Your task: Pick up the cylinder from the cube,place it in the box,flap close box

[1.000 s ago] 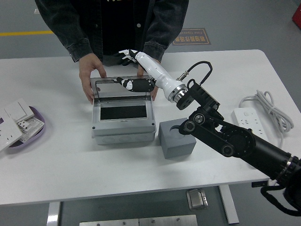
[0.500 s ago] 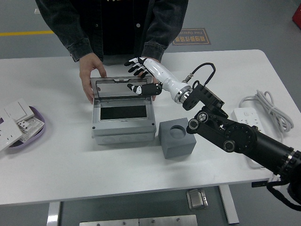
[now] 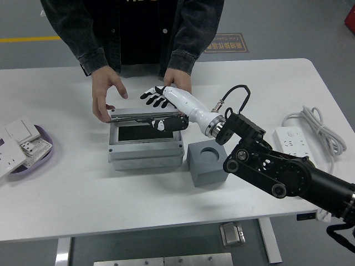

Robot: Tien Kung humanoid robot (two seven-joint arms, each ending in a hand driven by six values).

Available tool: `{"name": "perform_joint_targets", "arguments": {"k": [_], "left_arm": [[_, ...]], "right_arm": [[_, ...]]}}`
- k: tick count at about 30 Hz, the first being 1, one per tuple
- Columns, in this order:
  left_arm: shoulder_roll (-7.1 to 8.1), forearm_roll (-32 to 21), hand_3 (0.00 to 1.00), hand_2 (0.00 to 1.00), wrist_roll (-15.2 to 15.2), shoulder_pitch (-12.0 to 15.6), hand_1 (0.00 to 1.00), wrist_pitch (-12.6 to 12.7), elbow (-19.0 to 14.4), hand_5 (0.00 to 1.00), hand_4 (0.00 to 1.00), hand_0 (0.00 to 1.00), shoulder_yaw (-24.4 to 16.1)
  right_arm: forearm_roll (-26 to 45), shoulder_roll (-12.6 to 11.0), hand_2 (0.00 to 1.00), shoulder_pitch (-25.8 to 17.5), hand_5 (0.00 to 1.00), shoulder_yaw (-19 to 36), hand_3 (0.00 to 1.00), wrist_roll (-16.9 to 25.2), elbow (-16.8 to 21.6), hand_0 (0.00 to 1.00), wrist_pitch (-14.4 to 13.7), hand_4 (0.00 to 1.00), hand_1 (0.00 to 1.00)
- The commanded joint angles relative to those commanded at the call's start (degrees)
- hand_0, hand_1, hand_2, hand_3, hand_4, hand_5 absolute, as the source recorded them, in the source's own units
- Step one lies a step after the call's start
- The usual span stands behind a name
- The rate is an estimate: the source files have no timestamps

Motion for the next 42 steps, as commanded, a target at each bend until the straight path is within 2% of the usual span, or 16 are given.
{"name": "perform_joint_targets", "arguments": {"k": [3,6,10,13,17,22,24,25,28,33,38,42], "left_arm": [[0.00,-0.17,0.601,0.555,-0.07,0.02,0.579,0.01,0.00,0.266,0.657,0.598,0.11],[-0.06,-0.26,0.601,0.555,-0.11,0.04,0.579,0.02,0.00,0.266,0.657,0.598,0.16],[-0.13,-0.26,0.601,0.556,-0.10,0.06,0.579,0.04,0.00,0.266,0.657,0.598,0.12],[-0.22,-0.31,0.601,0.555,-0.09,0.12,0.579,0.08,0.00,0.269,0.659,0.598,0.07],[-0.38,-0.80,0.601,0.555,-0.10,0.45,0.579,0.22,0.00,0.269,0.659,0.598,0.32],[-0.55,-1.76,0.602,0.556,-0.11,1.13,0.580,0.47,0.00,0.269,0.660,0.598,0.97],[-0.58,-2.18,0.602,0.556,-0.13,1.34,0.580,0.57,0.00,0.269,0.660,0.598,1.27],[-0.60,-2.38,0.601,0.556,-0.14,1.43,0.579,0.62,0.00,0.271,0.660,0.598,1.41],[-0.53,-2.97,0.601,0.556,-0.23,1.58,0.579,0.74,0.00,0.271,0.660,0.598,1.85],[-0.34,-3.36,0.601,0.556,-0.31,1.74,0.579,0.83,0.00,0.271,0.660,0.597,2.22],[-0.20,-2.88,0.601,0.556,-0.32,1.76,0.581,0.73,0.00,0.271,0.660,0.597,2.11],[-0.07,-2.00,0.601,0.556,-0.34,1.54,0.581,0.48,0.00,0.271,0.660,0.597,1.84]], "right_arm": [[-0.41,-0.34,0.641,-0.80,0.138,-0.50,0.726,-1.04,1.07,0.552,1.48,0.686,0.587],[0.38,-0.67,0.641,-1.70,0.138,0.03,0.726,-0.93,1.50,0.552,1.68,0.686,0.587],[2.28,-1.35,0.641,-3.43,0.153,2.55,0.724,0.31,1.86,0.550,0.76,0.677,0.587],[4.09,-2.21,0.642,-6.55,0.167,6.57,0.721,2.30,3.26,0.546,-0.78,0.660,0.581],[6.06,-2.56,0.642,-11.94,0.167,13.64,0.721,6.11,7.31,0.546,-3.36,0.660,0.581],[8.75,-0.88,0.641,-20.11,0.179,24.48,0.720,11.25,12.69,0.540,-5.07,0.660,0.582],[10.72,-0.02,0.641,-23.18,0.179,28.25,0.720,13.11,13.30,0.540,-5.07,0.660,0.582],[11.97,0.45,0.628,-25.10,0.184,30.63,0.703,14.07,13.29,0.534,-4.93,0.656,0.548],[15.99,1.69,0.628,-30.31,0.184,36.76,0.703,16.65,12.34,0.534,-4.04,0.656,0.548],[20.00,2.50,0.620,-37.02,0.189,45.04,0.686,17.87,11.97,0.537,-3.47,0.656,0.540],[14.81,2.33,0.622,-37.07,0.192,51.05,0.681,15.10,13.47,0.539,-2.96,0.661,0.538],[14.69,2.77,0.622,-36.39,0.192,52.83,0.681,15.54,13.61,0.539,-2.20,0.661,0.538]]}}
